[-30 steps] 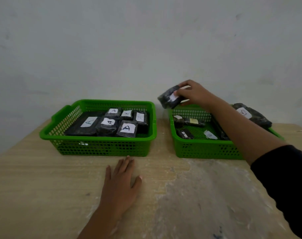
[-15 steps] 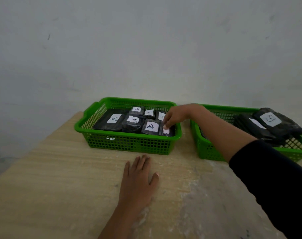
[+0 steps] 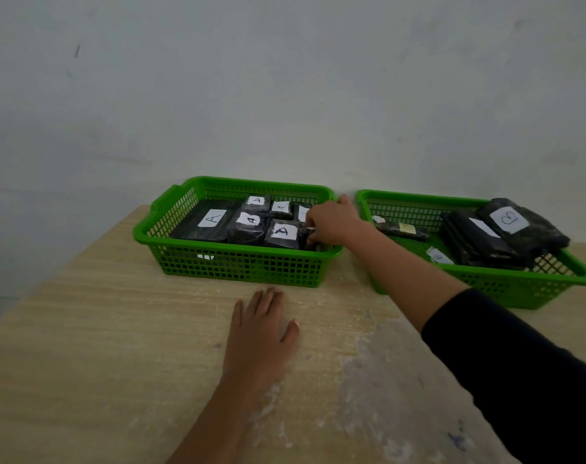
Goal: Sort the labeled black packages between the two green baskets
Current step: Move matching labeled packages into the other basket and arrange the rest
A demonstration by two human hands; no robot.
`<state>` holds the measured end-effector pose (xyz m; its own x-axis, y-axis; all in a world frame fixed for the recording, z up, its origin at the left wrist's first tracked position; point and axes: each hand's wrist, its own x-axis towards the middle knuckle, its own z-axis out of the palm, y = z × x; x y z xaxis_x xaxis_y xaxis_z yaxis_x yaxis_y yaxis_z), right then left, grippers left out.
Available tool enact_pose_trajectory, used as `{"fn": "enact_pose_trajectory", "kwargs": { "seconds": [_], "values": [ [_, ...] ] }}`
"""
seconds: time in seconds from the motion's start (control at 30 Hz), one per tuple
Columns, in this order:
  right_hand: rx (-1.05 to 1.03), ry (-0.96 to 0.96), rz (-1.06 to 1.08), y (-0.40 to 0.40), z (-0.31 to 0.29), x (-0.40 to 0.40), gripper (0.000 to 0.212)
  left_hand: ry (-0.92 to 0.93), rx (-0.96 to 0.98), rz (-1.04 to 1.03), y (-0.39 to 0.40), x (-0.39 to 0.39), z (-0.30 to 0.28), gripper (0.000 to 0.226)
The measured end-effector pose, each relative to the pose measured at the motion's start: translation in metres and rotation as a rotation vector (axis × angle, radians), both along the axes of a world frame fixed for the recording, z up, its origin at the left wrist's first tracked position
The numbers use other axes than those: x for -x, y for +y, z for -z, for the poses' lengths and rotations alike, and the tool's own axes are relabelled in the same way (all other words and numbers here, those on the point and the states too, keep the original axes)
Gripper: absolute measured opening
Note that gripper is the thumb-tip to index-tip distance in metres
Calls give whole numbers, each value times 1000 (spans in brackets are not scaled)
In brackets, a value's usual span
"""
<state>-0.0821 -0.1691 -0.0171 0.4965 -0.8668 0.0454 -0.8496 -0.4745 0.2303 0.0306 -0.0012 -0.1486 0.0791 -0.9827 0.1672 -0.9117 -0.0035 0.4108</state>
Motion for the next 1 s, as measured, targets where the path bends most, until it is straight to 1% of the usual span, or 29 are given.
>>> {"fn": "enact_pose_trajectory", "kwargs": {
  "seconds": [0.1,0.17,0.27,0.4,0.47,0.6,0.67,0.73,0.77,0.87,0.9,1.0],
  "values": [
    [-21,29,-4,4,0,1,33,-5,8,-4,1,0,0,62],
    [-53,45,-1,5,-1,3,35,-6,1,-8,1,1,-1,62],
    [-98,46,12,7,0,5,48,-9,2,-7,2,1,-2,62],
    [9,85,-18,4,4,2,61,-7,5,-8,2,1,-1,62],
    [17,88,-18,2,6,1,64,-8,8,-8,1,1,0,62],
    [-82,148,14,0,2,-1,72,-1,18,-1,2,1,0,62],
    [-140,125,33,0,-8,-3,81,4,24,-2,2,1,0,62],
    [-127,85,-1,1,-14,-7,90,2,30,-7,1,1,1,62],
    [-139,58,-25,2,-15,-8,88,-1,32,-10,0,1,0,62],
    [-291,-14,-39,1,-7,-9,75,0,33,-6,0,1,0,61],
    [-299,-32,-37,0,-5,-9,73,2,37,-4,0,0,0,61],
    [-228,-88,-58,1,2,-11,68,0,39,-3,1,0,-1,61]
  ]
}}
